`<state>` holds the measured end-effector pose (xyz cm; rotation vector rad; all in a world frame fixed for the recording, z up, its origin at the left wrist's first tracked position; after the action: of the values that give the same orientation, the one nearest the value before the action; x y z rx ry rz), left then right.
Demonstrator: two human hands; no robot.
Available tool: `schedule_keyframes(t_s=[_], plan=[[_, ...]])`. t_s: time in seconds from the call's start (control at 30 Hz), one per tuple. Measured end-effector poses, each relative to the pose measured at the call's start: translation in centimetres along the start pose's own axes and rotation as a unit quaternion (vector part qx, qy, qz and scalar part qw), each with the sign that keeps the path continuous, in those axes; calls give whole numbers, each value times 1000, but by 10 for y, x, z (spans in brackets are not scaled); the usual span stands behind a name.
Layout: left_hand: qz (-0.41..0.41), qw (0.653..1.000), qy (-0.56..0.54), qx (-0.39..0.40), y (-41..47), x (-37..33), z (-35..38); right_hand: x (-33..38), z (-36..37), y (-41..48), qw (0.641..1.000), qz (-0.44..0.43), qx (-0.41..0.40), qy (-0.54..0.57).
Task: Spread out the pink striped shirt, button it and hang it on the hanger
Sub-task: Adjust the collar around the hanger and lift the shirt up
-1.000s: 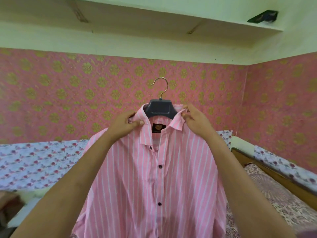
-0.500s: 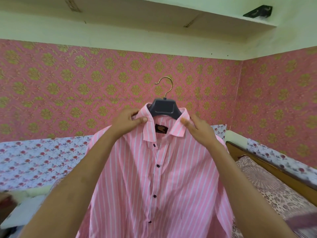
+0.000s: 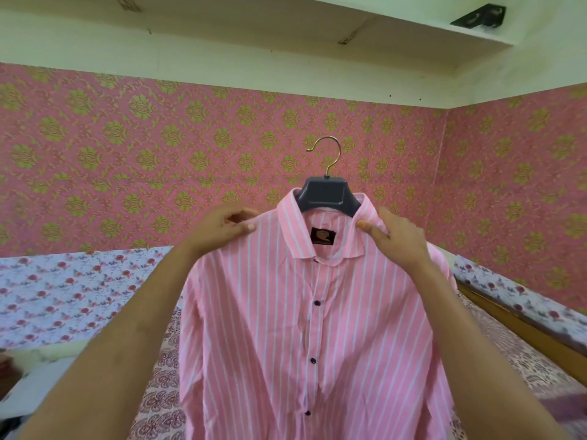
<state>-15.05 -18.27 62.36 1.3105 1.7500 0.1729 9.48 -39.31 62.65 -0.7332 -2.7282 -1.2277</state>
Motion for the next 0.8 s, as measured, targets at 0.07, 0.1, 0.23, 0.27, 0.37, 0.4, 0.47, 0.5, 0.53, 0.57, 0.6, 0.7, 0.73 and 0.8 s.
schedule_keyframes(t_s=[0.07,0.1,0.23,0.27,0.37,0.4,0.47,0.5,0.53,0.57,0.6,0.7,0.73,0.8], plan=[[-19,1000,1,-1,-5,10,-2,-9,-2,1,1000,4,-12,-11],[-28,1000,-1,3,-8,14,-1,-13,-3,1,1000,4,-15,-16],[-65,998,-7,17,-16,22,1,-21,-6,0,1000,1,-26,-2],[-78,996,0,30,-16,23,3,-23,-7,-1,1000,3,-27,1],[-130,987,41,86,-14,26,12,-28,-8,-3,999,-7,-45,-9],[-144,984,44,99,-13,26,13,-30,-9,-3,998,-16,-58,-19],[-156,980,38,118,-12,23,15,-31,-13,-6,996,-32,-86,-23],[-154,979,40,124,-11,21,16,-32,-14,-7,994,-40,-96,-20],[-148,979,56,130,-9,20,18,-34,-15,-8,993,-47,-104,-16],[-139,977,88,134,-7,18,21,-36,-17,-8,992,-51,-112,-17],[-128,975,129,130,-6,16,22,-38,-17,-8,991,-56,-118,-23],[-71,981,173,44,-6,3,16,-49,-17,-8,991,-47,-125,-28],[-53,987,151,12,-8,-2,11,-52,-16,-9,991,-40,-124,-24],[-44,988,151,-1,-12,-7,6,-54,-15,-11,992,-30,-121,-13]])
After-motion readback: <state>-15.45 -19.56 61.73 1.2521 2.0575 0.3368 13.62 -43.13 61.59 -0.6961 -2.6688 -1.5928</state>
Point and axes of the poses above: each hand's wrist, its own y-axis towards the middle knuckle, its own z-axis out of the palm, x = y × z, the point moved 6 cm from there along y, towards the middle knuckle, and after that the axes turned 4 degrees about z, right-handed, at the moved point
